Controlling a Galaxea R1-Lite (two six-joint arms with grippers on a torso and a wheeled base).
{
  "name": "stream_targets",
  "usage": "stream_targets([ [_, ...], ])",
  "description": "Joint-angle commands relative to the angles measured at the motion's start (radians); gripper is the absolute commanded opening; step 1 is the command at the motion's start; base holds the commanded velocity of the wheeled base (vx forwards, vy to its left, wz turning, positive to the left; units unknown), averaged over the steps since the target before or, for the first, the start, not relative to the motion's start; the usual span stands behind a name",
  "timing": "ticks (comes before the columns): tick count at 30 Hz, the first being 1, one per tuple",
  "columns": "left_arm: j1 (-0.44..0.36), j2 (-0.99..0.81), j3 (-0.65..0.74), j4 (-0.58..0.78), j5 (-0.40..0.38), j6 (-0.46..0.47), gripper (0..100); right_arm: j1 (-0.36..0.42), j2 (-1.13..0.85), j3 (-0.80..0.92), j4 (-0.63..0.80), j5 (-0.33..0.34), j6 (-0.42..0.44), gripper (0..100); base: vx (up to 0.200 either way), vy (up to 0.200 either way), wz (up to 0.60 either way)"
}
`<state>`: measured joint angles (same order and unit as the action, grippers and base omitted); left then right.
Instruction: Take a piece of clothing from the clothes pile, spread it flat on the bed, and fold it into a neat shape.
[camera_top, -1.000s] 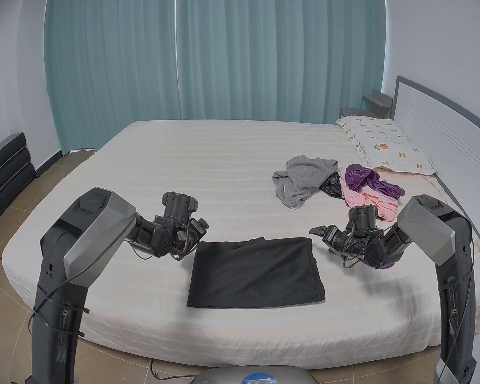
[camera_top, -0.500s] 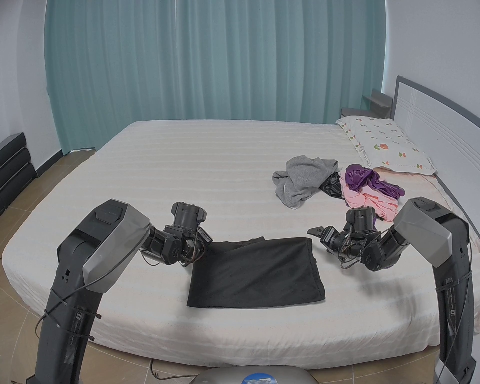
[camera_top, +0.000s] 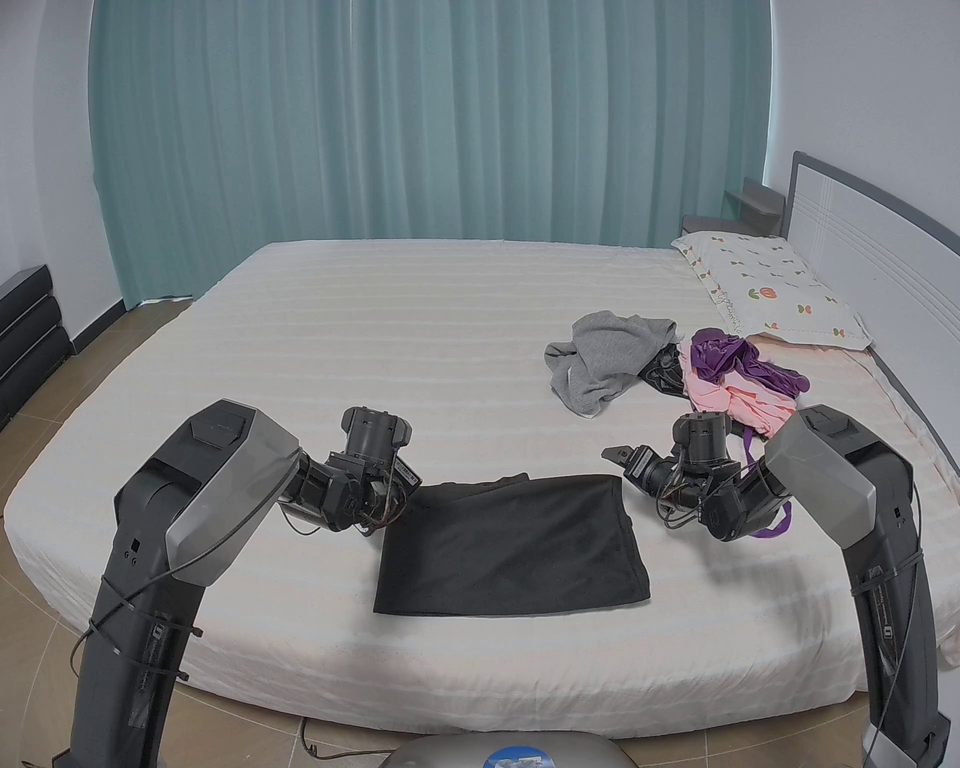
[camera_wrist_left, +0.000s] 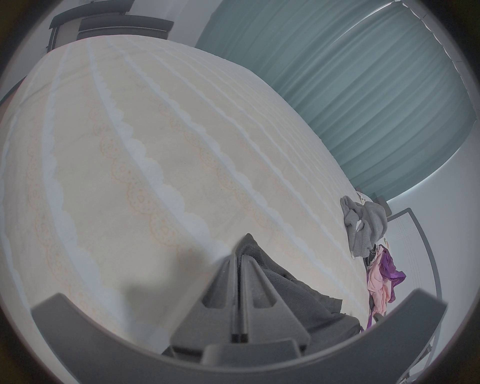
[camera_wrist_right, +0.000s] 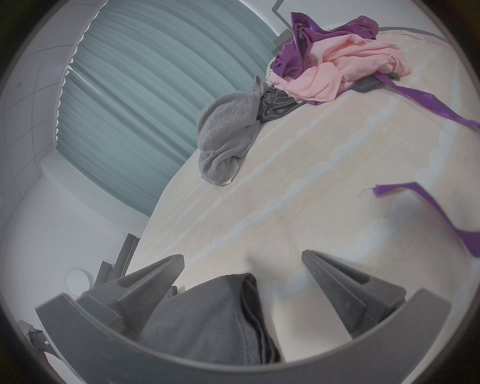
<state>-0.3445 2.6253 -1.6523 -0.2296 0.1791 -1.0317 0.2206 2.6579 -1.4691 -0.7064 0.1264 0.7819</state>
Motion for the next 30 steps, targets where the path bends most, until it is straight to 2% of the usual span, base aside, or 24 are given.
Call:
stream_targets([
  [1, -0.001, -0.005, 0.005, 0.001, 0.000, -0.001, 0, 0.016, 0.031, -0.028, -0.001, -0.008, 0.000, 100, 0.000, 0.000, 0.00],
  [6, -0.001, -0.005, 0.005, 0.001, 0.000, -0.001, 0, 0.017, 0.034, -0.034, -0.008, -0.008, 0.000, 100, 0.000, 0.000, 0.00],
  [7, -0.001, -0.005, 0.005, 0.001, 0.000, -0.001, 0, 0.017, 0.034, -0.034, -0.021, -0.008, 0.000, 0, 0.000, 0.000, 0.00],
  [16, -0.001, -0.007, 0.005, -0.001, 0.000, -0.004, 0, 0.016, 0.039, -0.033, -0.047, -0.010, 0.000, 0, 0.000, 0.000, 0.00],
  [30, 0.004, -0.008, 0.003, -0.004, 0.014, -0.028, 0, -0.029, 0.033, -0.043, -0.081, -0.013, 0.033, 0, 0.000, 0.000, 0.00],
])
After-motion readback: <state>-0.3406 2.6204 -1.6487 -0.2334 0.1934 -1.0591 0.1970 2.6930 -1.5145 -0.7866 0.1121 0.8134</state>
